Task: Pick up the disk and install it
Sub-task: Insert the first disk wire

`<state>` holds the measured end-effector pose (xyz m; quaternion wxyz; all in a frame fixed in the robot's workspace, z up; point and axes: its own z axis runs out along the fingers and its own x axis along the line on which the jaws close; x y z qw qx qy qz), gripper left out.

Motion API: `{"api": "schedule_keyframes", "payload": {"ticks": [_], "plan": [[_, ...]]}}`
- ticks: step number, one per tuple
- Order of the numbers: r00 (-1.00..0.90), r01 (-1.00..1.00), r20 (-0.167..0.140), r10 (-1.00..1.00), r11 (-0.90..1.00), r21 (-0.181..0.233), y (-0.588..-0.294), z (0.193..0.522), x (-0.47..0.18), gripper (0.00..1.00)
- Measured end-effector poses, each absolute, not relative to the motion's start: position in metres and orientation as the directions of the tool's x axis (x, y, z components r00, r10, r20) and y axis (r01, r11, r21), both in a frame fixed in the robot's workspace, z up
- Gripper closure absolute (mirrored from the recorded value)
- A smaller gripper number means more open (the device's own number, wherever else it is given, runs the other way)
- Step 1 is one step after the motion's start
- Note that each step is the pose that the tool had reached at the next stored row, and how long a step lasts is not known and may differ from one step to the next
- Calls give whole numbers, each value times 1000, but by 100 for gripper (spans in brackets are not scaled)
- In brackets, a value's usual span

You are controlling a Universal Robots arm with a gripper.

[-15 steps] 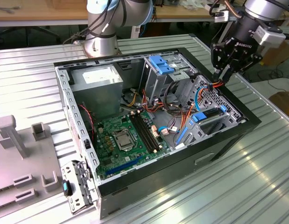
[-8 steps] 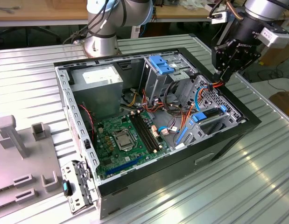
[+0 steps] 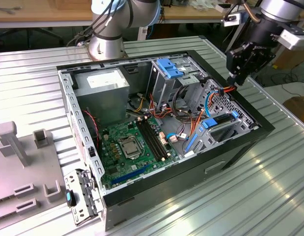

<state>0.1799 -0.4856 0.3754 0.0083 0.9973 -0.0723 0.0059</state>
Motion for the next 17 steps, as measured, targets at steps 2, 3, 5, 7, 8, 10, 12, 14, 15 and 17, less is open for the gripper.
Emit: {"api": "schedule_keyframes", "payload": {"ticks": [2,3,5,7,8,10,12,14,15,17], "plan": [[994,-109,13,-109,-994,16,-486,375,180,64],[995,-98,13,-98,-995,16,-486,374,181,64],[996,-91,13,-91,-996,16,-484,373,185,64],[996,-92,13,-92,-996,16,-484,371,188,64],[996,-92,13,-92,-996,16,-484,371,188,64],[996,-92,13,-92,-996,16,-484,368,188,64],[996,-90,13,-90,-996,16,-484,368,187,64],[996,-89,13,-89,-996,16,-484,367,187,64],[996,-89,13,-89,-996,16,-484,367,187,64],[996,-89,13,-89,-996,16,-484,367,187,64]]}}
